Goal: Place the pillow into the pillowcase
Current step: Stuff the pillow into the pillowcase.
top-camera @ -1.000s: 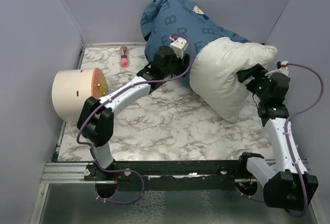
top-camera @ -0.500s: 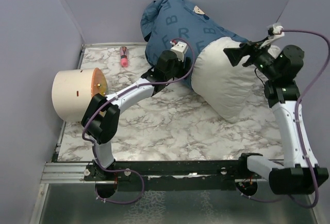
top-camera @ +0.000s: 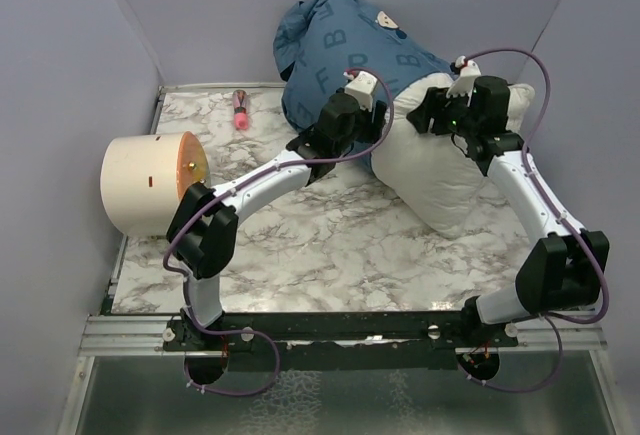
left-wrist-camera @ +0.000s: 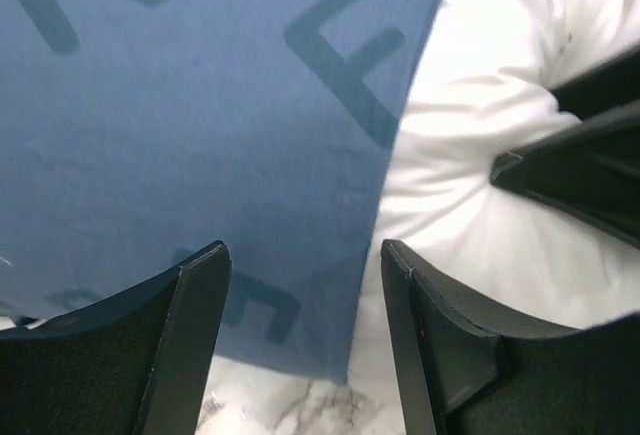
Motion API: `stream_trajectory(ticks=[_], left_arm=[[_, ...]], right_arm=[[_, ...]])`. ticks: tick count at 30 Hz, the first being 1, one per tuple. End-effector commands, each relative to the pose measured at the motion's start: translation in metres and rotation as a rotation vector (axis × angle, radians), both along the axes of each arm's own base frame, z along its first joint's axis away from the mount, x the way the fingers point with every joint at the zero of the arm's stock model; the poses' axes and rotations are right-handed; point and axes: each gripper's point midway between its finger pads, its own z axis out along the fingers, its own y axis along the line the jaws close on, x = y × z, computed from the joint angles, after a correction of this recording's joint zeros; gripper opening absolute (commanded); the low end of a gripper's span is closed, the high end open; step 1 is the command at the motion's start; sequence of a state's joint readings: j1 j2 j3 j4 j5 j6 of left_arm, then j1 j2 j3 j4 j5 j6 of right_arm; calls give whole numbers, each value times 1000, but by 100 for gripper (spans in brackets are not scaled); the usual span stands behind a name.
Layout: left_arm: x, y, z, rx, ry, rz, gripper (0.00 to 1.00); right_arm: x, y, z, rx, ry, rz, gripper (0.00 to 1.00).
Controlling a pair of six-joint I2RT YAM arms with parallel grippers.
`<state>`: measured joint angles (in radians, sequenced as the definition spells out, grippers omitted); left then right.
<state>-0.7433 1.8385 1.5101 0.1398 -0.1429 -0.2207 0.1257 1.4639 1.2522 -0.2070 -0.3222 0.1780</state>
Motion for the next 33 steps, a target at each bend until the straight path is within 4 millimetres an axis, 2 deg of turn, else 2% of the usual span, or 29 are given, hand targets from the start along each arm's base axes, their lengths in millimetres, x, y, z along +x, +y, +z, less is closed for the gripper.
stream_trajectory(ticks=[1, 5, 8, 10, 12, 16, 18, 22, 25, 28, 31, 33], left_arm=[[27, 9, -11, 98, -28, 128, 62], [33, 0, -14, 101, -17, 116, 54], [36, -7, -15, 106, -7, 106, 52], [36, -12, -16, 113, -3, 90, 47], [34, -18, -13, 109, 1, 64, 47], [17, -30, -5, 121, -23, 15, 59], [13, -30, -7, 172, -57, 45, 67], [32, -9, -15, 328, -98, 213, 67], [47, 7, -13, 411, -129, 318, 59], [51, 9, -8, 427, -133, 339, 47], [53, 7, -3, 416, -138, 332, 29], [55, 6, -6, 427, -123, 317, 10]], right_arm=[[0, -14, -59, -44, 146, -92, 49], [3, -10, -81, -32, 190, -82, 34], [4, -5, -93, -14, 215, -69, 24], [5, -3, -100, -7, 230, -62, 20], [6, -2, -106, 3, 241, -59, 19], [6, 2, -112, 19, 251, -47, 17], [7, 3, -111, 28, 248, -42, 17], [6, 5, -109, 41, 243, -31, 17], [6, 3, -107, 39, 238, -32, 17], [6, 0, -107, 41, 238, -38, 17], [5, 0, -110, 47, 245, -37, 17], [6, 0, -111, 52, 248, -33, 16]])
